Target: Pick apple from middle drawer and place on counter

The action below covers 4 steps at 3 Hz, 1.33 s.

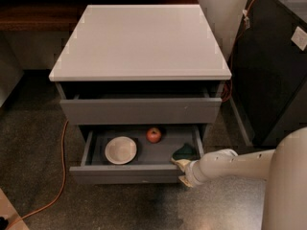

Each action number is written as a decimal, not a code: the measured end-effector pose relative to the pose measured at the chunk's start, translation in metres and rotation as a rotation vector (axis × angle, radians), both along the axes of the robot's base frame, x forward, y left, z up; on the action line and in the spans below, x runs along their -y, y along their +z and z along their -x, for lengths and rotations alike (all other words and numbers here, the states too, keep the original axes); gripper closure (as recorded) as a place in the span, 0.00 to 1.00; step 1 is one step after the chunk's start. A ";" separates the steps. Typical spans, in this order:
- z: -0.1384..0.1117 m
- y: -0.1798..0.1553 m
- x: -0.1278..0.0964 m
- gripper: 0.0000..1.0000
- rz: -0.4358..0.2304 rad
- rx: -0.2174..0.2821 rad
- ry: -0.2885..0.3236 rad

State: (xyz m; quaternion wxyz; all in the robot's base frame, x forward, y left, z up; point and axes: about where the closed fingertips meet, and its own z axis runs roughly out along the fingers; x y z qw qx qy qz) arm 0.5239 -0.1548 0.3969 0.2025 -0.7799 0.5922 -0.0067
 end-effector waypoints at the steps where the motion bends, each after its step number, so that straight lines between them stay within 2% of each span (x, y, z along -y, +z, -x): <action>1: 0.000 0.001 0.000 0.82 0.000 0.000 0.000; 4: 0.000 0.002 0.000 0.13 0.000 0.000 0.000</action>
Offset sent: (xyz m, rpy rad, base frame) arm -0.1152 -0.0307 0.0638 0.2031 -0.0984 0.0642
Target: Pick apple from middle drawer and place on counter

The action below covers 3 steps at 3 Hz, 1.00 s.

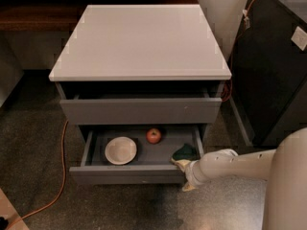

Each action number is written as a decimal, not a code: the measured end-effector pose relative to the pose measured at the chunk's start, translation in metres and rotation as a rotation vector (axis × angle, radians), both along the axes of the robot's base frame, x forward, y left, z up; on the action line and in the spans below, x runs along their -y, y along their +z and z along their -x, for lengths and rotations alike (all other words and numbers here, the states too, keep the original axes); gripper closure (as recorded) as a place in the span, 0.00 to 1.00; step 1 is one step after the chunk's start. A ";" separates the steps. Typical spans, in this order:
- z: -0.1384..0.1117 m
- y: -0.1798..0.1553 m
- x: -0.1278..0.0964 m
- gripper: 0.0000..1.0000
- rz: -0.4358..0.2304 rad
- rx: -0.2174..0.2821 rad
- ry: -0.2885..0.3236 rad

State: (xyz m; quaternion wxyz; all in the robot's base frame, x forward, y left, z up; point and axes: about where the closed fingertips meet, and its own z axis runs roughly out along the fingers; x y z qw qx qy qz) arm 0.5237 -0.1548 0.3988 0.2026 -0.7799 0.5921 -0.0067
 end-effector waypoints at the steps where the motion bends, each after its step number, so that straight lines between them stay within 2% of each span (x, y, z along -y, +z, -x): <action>1: 0.000 0.000 0.000 0.00 0.000 0.000 0.000; 2: 0.000 0.000 0.000 0.00 0.000 0.000 0.000; 3: 0.009 0.016 -0.004 0.00 -0.030 0.008 0.022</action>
Offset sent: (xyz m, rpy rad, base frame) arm -0.0881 0.0169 0.1288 0.2692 -0.0579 0.1880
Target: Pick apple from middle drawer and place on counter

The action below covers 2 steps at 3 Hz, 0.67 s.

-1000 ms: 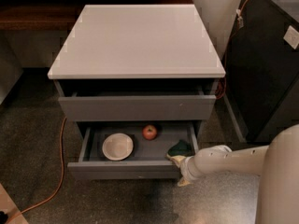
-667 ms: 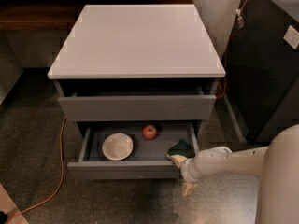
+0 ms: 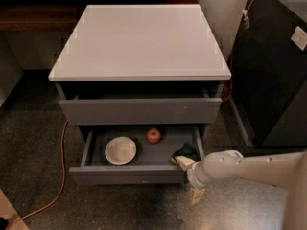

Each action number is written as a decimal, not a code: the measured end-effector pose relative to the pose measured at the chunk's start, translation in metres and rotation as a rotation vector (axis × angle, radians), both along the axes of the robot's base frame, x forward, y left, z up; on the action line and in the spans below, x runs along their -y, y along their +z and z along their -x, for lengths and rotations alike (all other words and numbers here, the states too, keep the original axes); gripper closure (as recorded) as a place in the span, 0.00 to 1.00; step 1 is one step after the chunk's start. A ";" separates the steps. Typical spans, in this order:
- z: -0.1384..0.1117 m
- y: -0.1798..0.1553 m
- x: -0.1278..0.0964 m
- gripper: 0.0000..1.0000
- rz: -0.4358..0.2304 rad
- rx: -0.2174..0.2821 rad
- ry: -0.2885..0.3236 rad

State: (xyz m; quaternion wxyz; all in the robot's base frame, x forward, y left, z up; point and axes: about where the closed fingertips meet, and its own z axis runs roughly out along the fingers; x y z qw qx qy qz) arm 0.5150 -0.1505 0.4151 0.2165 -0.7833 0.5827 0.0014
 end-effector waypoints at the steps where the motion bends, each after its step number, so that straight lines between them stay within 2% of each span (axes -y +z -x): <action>1: 0.020 0.056 -0.010 0.00 -0.083 0.013 0.051; 2: 0.045 0.105 -0.031 0.00 -0.175 -0.039 0.134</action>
Offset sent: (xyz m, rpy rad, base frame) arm -0.0515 0.0480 0.1595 0.2535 0.0527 0.1951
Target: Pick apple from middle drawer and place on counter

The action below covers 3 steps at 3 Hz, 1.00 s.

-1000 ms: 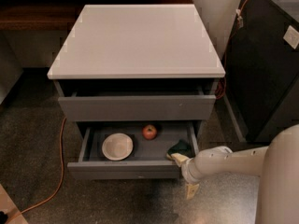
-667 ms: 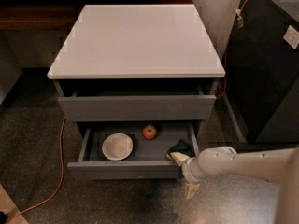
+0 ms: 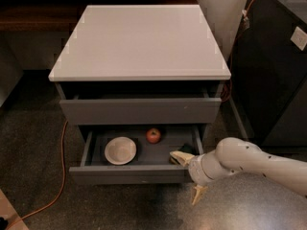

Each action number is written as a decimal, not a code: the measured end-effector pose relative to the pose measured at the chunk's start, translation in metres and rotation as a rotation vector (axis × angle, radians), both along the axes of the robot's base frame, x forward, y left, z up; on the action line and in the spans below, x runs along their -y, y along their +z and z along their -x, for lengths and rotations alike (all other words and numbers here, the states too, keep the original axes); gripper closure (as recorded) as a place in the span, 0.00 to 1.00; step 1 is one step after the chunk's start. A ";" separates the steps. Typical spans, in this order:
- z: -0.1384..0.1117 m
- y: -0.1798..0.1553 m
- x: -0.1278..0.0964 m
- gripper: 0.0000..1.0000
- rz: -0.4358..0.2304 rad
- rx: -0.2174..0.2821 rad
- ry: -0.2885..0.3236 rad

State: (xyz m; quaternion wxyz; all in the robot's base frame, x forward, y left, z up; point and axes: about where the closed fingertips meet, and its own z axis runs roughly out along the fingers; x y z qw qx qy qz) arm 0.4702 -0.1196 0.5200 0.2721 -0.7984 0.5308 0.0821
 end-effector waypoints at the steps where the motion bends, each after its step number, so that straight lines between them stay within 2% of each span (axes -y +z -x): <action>1: -0.001 0.000 0.000 0.00 0.000 0.002 -0.001; 2: -0.006 -0.002 -0.003 0.00 -0.025 -0.018 -0.015; 3: -0.034 0.003 -0.011 0.00 -0.124 -0.060 -0.052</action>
Offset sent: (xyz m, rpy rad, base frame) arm 0.0187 0.0051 -0.0021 0.0738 0.0536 -0.0501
